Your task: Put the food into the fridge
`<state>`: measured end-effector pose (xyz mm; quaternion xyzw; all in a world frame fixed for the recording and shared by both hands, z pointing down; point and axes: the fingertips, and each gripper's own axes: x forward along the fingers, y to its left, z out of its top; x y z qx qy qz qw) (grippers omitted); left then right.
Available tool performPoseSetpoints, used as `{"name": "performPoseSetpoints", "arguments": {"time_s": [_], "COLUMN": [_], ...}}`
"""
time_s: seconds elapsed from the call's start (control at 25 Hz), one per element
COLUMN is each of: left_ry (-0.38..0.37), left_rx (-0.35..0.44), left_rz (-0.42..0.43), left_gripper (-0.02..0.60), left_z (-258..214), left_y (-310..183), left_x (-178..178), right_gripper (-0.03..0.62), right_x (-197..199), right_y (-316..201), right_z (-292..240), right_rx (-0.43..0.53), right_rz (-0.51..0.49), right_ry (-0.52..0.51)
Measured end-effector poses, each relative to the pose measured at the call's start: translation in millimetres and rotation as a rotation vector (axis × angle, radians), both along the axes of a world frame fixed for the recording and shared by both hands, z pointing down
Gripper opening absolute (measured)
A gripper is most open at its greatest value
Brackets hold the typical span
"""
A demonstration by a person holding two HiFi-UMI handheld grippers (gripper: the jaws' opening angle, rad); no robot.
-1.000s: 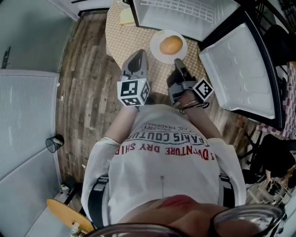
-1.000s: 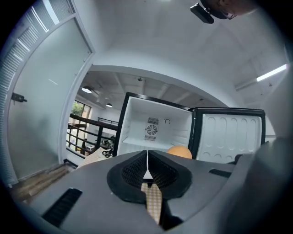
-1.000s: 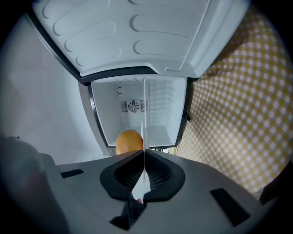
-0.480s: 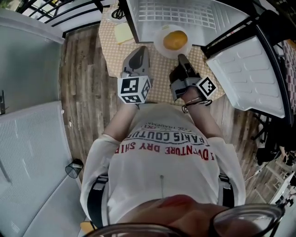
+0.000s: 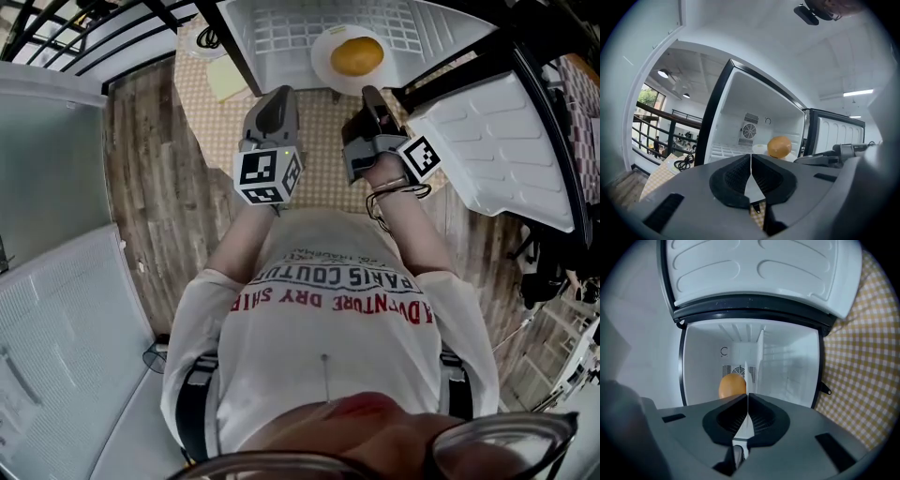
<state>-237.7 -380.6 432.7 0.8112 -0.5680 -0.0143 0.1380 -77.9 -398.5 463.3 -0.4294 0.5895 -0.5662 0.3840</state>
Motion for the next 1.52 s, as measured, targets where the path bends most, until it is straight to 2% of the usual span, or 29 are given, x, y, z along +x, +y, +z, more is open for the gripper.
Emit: {"name": "performPoseSetpoints", "arguments": {"time_s": [0.56, 1.24, 1.52], "left_ry": [-0.004, 0.009, 0.013], "left_rx": [-0.055, -0.082, -0.082], "left_rz": [0.017, 0.008, 0.001], "left_gripper": [0.031, 0.031, 0.029], "left_z": [22.2, 30.9, 30.5], "left_y": [-30.9, -35.4, -35.2], "left_x": [12.6, 7.9, 6.8], "right_gripper": [0.029, 0.03, 0.031], "right_x": [7.6, 3.1, -0.5], "right_y": [-72.1, -92.1, -98.3], "right_z": [6.0, 17.1, 17.6], "right_rx": [-0.037, -0.108, -0.099], "right_rz": [0.087, 0.134, 0.131], "right_ry": [-0.012, -0.021, -0.055]}}
